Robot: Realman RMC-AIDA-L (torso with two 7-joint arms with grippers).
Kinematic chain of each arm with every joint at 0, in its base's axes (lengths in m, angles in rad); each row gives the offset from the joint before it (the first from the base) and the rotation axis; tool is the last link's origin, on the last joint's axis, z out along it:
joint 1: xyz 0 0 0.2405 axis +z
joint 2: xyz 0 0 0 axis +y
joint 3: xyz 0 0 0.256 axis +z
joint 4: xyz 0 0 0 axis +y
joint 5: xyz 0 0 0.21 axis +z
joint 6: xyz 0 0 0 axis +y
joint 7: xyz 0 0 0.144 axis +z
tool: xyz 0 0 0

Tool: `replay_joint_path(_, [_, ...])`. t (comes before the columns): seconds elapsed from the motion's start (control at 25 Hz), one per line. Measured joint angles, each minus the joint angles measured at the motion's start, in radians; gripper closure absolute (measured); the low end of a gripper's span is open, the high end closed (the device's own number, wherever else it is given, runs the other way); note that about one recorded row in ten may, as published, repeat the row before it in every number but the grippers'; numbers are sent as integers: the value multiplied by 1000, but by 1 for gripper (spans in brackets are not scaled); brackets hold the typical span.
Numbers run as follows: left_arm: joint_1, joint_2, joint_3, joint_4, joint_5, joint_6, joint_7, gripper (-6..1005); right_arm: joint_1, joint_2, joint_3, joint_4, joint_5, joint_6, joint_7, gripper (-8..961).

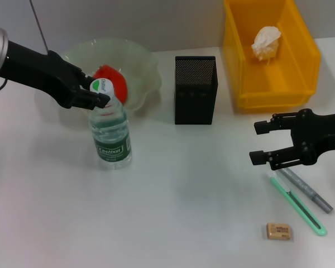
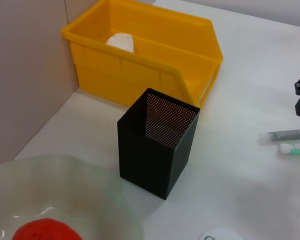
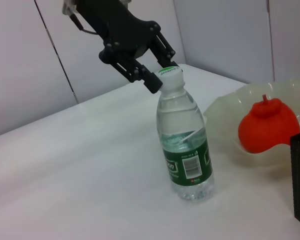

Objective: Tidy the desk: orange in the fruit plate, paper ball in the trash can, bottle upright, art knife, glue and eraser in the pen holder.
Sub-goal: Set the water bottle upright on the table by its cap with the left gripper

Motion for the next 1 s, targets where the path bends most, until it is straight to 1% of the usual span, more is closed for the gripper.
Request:
replay_joint_path(0.08, [1, 6, -3, 5, 0, 2, 0, 579, 0, 0, 0, 0, 0, 1, 0, 132])
replay_joint_path(0.4, [8, 14, -11, 10, 3, 5, -3, 579, 0, 0, 0, 2, 1, 2, 1, 132])
replay_joint_path(0.6, [21, 25, -17, 13, 5, 10, -14, 579, 0, 0, 0, 2, 1, 4, 2, 132])
replay_joint_path(0.88, [42, 40, -43, 13, 8, 3, -25, 579, 0, 0, 0, 2, 4, 5, 2, 132])
replay_joint_path(1.0, [46, 43, -52, 13, 17, 2, -26, 579, 1, 0, 0, 2, 4, 5, 2, 133])
